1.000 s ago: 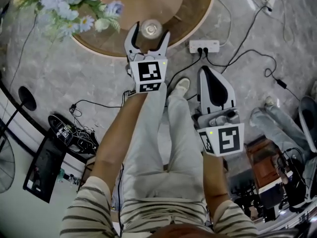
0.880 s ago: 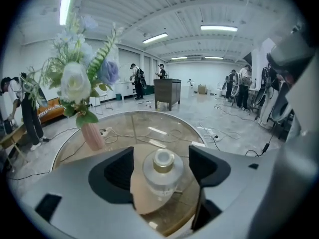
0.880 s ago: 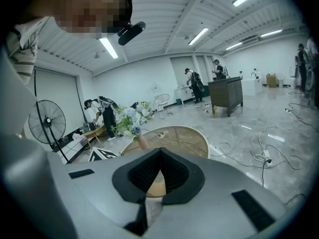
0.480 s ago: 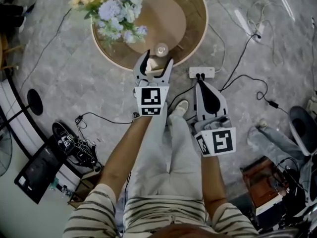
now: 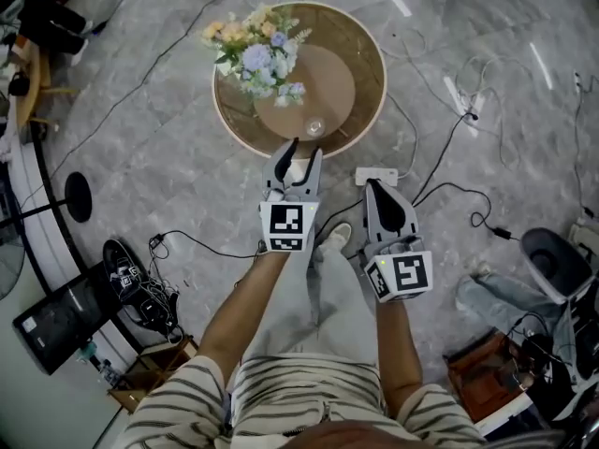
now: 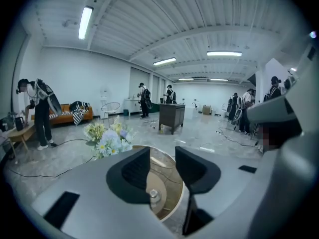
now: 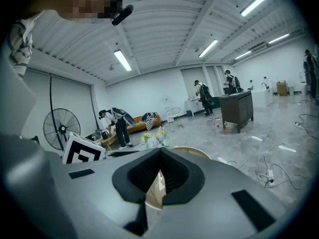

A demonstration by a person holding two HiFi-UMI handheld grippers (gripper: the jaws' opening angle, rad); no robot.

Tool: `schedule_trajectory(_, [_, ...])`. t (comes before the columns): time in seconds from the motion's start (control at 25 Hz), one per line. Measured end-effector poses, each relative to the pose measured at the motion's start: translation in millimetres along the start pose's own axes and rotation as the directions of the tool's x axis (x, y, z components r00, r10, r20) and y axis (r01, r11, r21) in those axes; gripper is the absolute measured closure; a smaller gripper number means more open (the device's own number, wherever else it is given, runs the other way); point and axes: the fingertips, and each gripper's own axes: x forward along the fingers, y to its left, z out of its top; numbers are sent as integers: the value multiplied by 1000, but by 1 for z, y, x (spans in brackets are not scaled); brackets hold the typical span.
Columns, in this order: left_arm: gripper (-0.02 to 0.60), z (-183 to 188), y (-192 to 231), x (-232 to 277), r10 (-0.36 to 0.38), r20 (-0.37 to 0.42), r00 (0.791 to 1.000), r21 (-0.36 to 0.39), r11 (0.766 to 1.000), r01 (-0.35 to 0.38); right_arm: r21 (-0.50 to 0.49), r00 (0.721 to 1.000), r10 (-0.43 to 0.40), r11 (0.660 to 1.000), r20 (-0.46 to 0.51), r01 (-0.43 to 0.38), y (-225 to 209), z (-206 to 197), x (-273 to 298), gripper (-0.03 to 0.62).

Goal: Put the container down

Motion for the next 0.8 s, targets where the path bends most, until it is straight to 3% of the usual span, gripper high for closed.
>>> schedule_trajectory(0.44, [585,110,-18,-79,18,108,994,-21,1000,-16,-22,999,12,1000,46,-11,28,71,-50,585])
schedule_trajectory(0.8, [588,183,-34,-123,-1,167,986,0,1000,1,-50,992,26,999,126,-19,37,136,-69,585])
